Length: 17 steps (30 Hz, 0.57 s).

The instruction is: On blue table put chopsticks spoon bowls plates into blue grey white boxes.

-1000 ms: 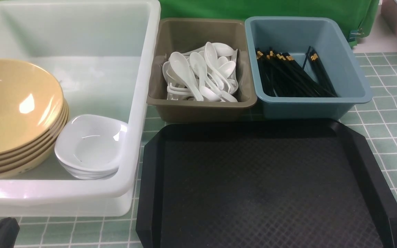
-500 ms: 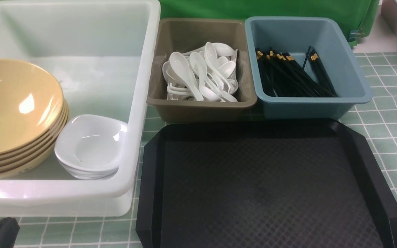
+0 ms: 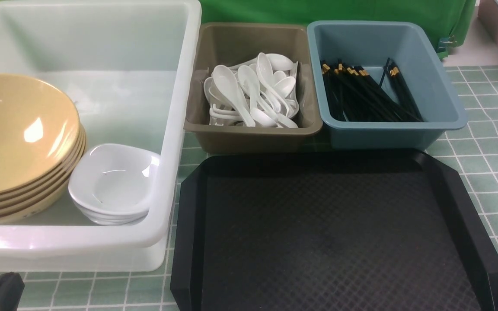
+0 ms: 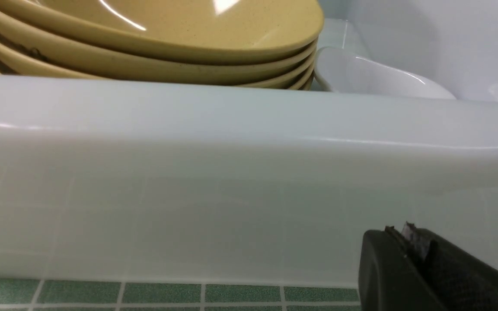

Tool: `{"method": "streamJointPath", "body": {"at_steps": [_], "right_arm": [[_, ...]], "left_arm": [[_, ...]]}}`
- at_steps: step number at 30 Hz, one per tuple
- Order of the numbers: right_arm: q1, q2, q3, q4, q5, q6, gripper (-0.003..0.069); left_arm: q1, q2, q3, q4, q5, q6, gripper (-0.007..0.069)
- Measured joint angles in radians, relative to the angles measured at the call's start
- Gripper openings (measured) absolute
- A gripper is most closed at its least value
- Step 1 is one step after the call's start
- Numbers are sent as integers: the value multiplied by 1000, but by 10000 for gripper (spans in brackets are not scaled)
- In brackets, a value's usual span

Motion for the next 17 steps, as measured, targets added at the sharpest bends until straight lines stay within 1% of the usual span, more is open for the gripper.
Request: {"method": "streamJointPath", "body": {"at_steps": [17], "right_arm": [[0,0,0,0,0,0,153]], "left_arm": [[0,0,0,0,-1,0,3]]}}
